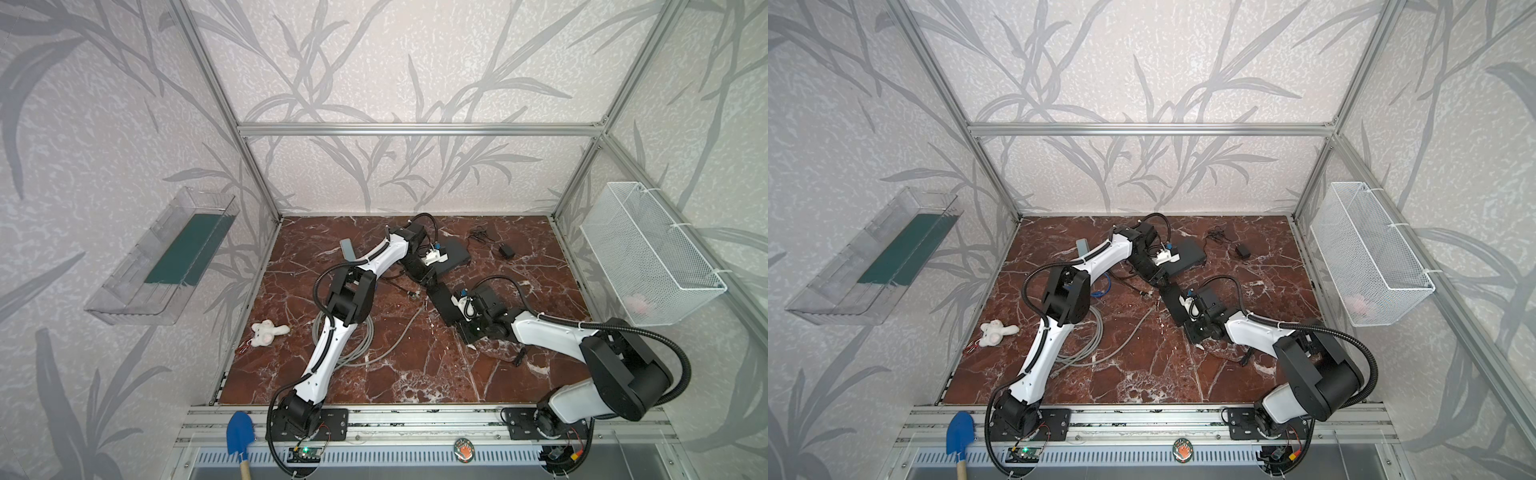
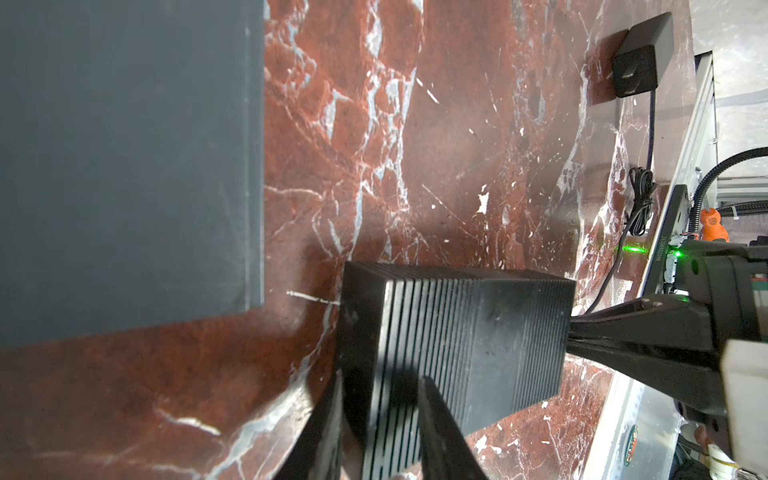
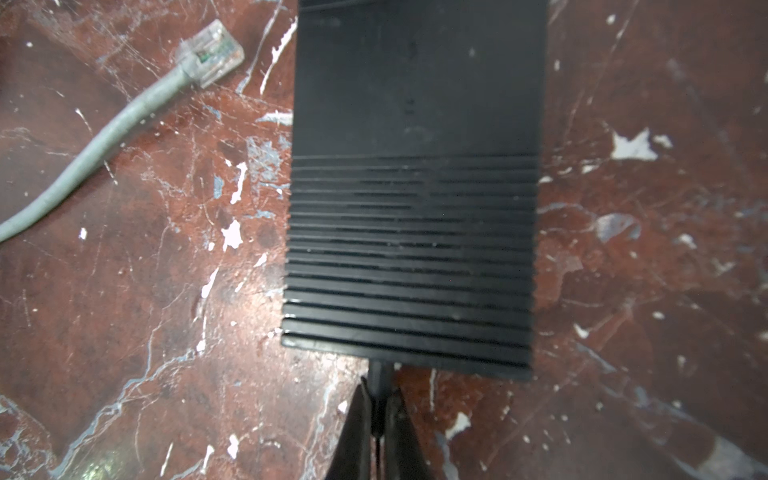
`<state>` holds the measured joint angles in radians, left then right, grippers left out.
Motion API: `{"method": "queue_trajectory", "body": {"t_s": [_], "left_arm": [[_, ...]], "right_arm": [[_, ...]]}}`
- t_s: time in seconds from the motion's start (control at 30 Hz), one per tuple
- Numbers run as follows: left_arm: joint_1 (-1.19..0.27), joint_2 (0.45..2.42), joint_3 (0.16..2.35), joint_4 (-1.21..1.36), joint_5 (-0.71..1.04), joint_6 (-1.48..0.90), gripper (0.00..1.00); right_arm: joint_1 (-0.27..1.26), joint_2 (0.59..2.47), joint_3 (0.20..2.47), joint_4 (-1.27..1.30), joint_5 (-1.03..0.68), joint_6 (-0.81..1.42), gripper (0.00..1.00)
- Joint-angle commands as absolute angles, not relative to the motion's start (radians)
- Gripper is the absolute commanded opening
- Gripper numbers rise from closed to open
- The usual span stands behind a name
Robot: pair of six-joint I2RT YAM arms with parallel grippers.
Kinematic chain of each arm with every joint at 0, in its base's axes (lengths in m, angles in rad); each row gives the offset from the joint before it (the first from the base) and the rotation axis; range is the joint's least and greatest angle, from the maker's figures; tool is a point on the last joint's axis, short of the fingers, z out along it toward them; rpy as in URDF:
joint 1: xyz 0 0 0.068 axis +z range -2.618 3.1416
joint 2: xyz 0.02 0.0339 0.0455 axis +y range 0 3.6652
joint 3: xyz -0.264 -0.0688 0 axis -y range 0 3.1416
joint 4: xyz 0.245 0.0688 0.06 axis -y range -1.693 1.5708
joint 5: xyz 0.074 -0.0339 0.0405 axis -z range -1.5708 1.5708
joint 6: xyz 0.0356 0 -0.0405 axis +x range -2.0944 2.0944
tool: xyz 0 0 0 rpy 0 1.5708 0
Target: Insert the plug into the switch port
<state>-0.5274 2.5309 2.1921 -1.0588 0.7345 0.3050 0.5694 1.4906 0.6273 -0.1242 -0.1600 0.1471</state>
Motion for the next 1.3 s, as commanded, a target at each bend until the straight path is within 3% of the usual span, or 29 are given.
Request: {"method": "queue_trajectory", "body": {"t_s": [0.0, 1.27], "left_arm": [[-0.632, 2.626, 2.079, -1.280, 0.795, 0.343, 0.29], [-0.694, 2.605, 1.928, -1.267, 0.904, 0.367, 0.29]], "right_arm": [[0.583, 1.558, 0.652, 0.033, -0.121, 0.129, 0.03], [0.540, 1.754, 0.831, 0.244, -0.089, 0.062, 0.06]]}}
